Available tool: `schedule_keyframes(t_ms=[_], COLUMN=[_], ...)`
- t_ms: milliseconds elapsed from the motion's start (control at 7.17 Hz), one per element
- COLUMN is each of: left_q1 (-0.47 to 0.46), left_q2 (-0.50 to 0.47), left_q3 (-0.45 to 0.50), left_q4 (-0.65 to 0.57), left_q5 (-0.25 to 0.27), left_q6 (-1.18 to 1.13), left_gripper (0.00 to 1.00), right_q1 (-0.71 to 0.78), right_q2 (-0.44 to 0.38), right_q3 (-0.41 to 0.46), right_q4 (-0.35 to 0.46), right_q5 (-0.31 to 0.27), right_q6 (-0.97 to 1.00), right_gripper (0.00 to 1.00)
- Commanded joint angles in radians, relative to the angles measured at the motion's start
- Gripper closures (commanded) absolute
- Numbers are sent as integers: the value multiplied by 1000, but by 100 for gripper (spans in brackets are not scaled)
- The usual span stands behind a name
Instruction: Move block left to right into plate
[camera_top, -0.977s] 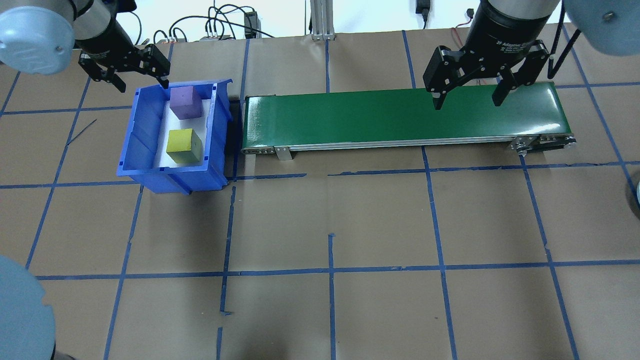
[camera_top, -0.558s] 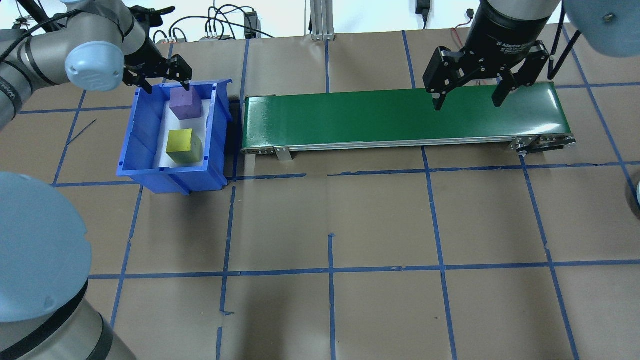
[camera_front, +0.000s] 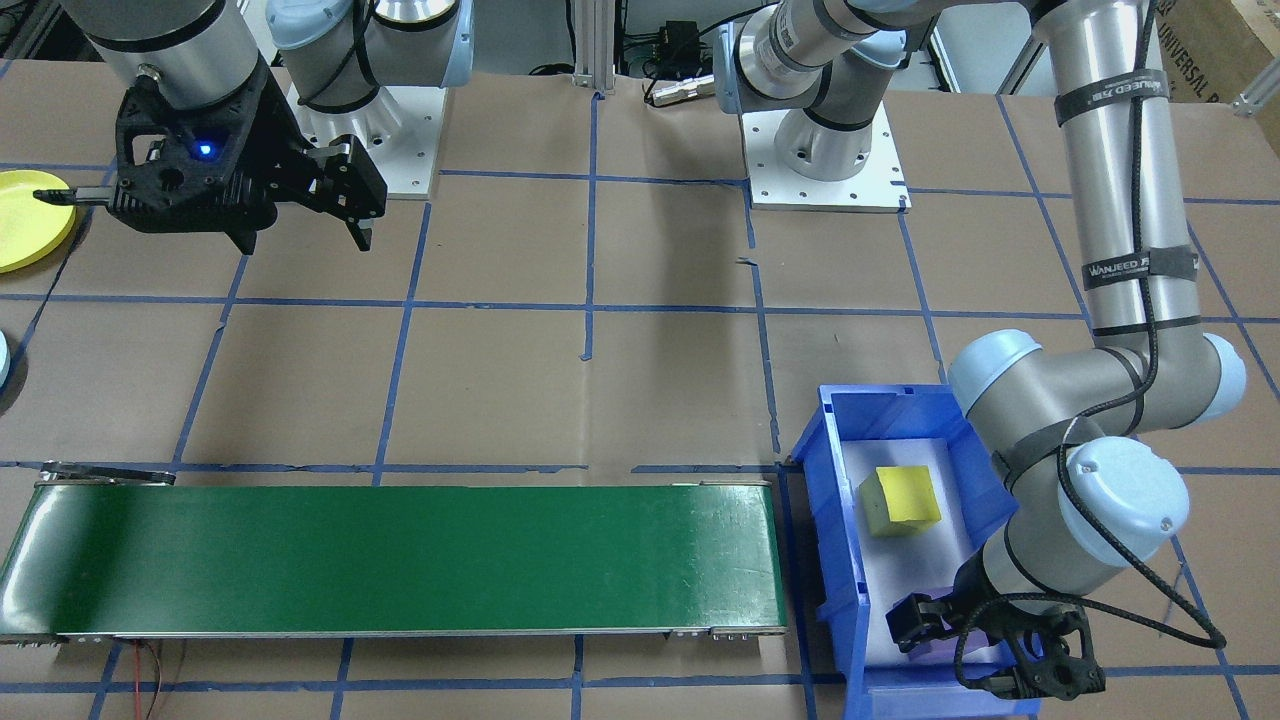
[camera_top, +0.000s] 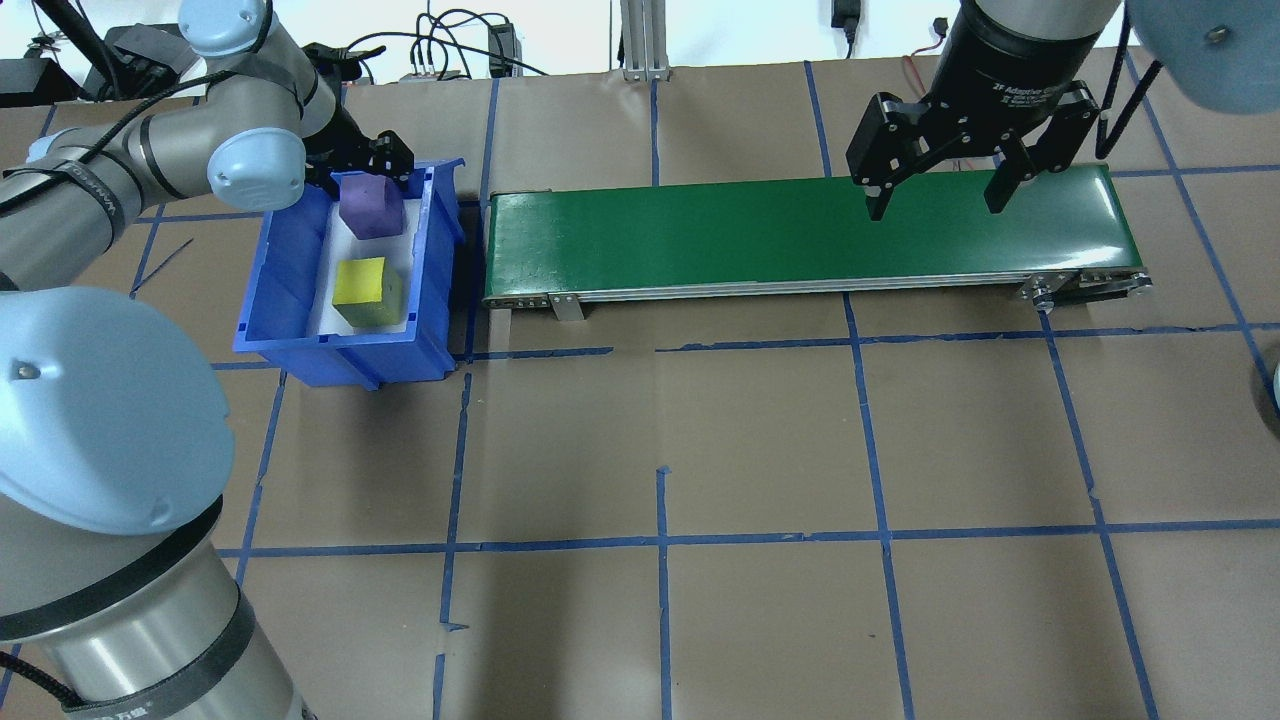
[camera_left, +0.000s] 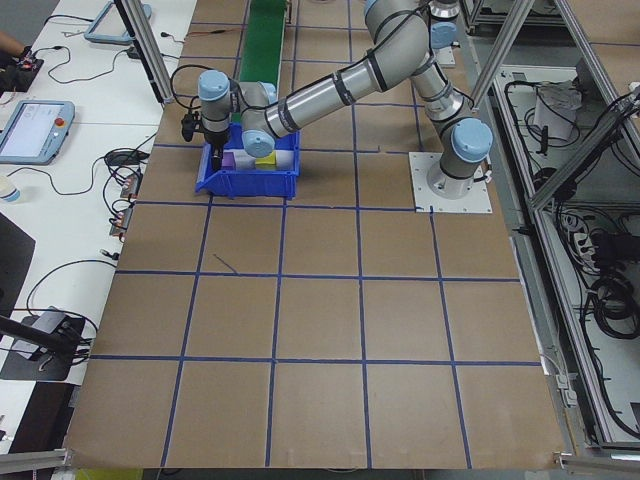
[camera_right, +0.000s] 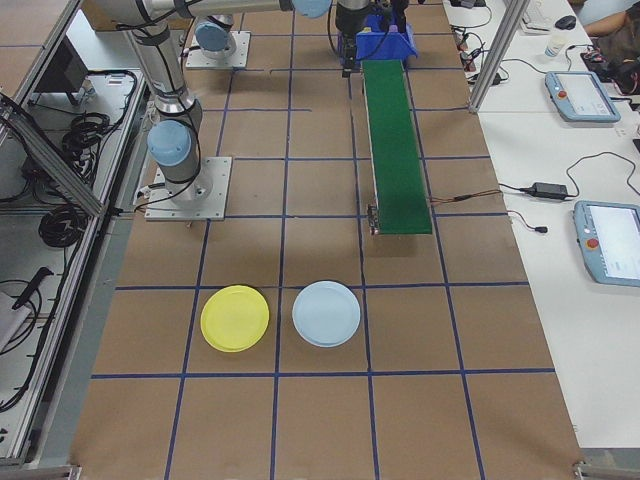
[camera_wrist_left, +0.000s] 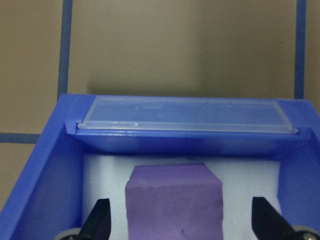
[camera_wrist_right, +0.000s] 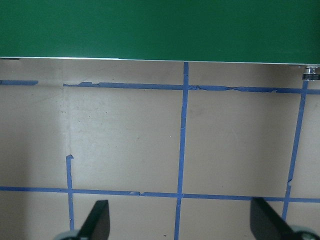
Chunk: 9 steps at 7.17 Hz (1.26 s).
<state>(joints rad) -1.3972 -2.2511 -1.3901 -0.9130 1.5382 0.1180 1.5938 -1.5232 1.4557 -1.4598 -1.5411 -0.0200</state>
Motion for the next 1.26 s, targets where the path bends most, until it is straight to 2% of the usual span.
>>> schedule_keyframes(t_ms=[0, 140, 419, 558, 698, 837, 977, 1116], left_q1=[0, 0, 0, 0, -6, -35, -124, -229], left_q2=[-21, -16, 25, 75, 176, 241, 258, 257], left_q3=[-6, -4, -4, 6, 3, 3, 0, -7], left_q4=[8, 6, -7, -65, -214, -296, -294, -285], left_q5=[-1, -1, -1, -1, 3, 2, 17, 102], left_q6=[28, 57, 74, 84, 83, 66, 54, -28], left_gripper=[42, 56, 59, 59, 59, 59, 59, 59], right_q1=[0, 0, 0, 0, 0, 0, 0, 0], right_q2=[0, 0, 0, 1, 0, 1, 0, 1], right_q3=[0, 0, 2, 2, 2, 2, 2, 2], right_q4=[-1, -1, -1, -1, -1, -1, -1, -1], right_q5=[1, 1, 1, 1, 1, 1, 1, 1], right_q6=[0, 0, 0, 0, 0, 0, 0, 0], right_gripper=[0, 0, 0, 0, 0, 0, 0, 0])
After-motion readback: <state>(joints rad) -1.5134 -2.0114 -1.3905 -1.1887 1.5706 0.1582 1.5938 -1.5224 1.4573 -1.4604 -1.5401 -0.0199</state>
